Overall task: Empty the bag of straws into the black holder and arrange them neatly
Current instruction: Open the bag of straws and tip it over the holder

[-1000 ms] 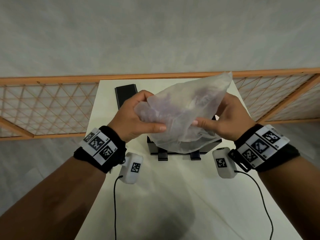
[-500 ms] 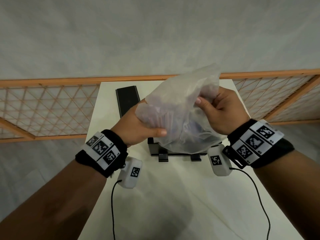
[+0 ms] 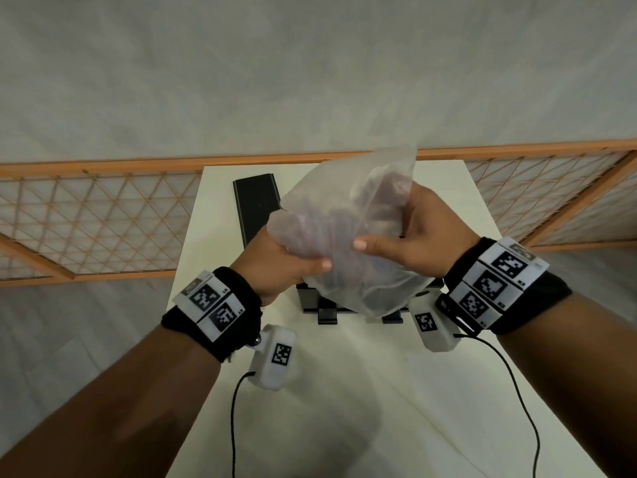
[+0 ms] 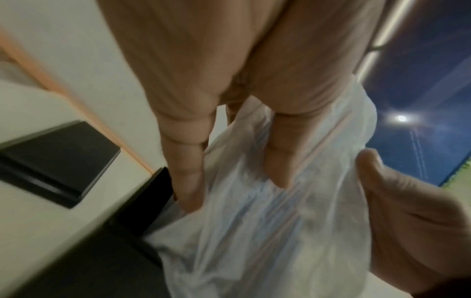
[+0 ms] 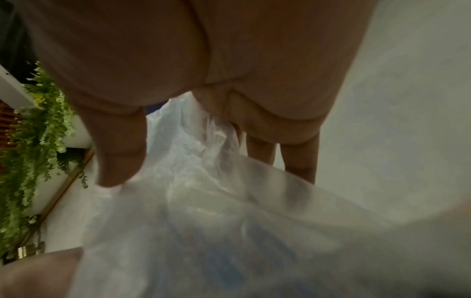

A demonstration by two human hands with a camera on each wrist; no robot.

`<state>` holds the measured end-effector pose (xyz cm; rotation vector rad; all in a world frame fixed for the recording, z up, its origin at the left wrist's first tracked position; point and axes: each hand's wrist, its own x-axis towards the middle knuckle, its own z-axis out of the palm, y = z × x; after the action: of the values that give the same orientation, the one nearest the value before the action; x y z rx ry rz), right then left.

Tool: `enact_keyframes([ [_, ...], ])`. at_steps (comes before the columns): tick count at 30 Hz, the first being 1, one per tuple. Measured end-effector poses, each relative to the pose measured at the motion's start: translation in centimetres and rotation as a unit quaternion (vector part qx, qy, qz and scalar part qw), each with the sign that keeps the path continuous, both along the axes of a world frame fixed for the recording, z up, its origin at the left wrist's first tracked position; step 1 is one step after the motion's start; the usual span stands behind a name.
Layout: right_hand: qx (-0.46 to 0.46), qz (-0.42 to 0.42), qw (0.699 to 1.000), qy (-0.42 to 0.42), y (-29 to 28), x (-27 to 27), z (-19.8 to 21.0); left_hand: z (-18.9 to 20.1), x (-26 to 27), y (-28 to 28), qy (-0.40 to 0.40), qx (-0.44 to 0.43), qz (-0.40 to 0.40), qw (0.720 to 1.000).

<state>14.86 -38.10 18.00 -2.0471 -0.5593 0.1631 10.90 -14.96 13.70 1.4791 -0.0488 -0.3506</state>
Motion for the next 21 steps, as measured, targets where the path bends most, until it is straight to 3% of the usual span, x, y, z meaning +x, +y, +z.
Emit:
enact_keyframes([
  [5,-0.028,-0.006,0.995,-0.100,0.9,0.1,0.0,-0.4,0.0,-0.8,0.004,-0.019,0.033,0.999],
  [8,-0.063,-0.025,0.992,-0.102,1.2,0.0,-0.1,0.1,0.1,0.2,-0.014,-0.029,0.006,0.999],
  [13,0.033,-0.089,0.990,-0.101,1.1,-0.2,1.2,1.9,-0.1,1.5,-0.049,-0.087,0.059,0.993],
  [21,0.095,-0.083,0.988,-0.093,1.6,-0.4,2.7,2.6,-0.8,0.4,0.002,-0.134,0.144,0.980],
])
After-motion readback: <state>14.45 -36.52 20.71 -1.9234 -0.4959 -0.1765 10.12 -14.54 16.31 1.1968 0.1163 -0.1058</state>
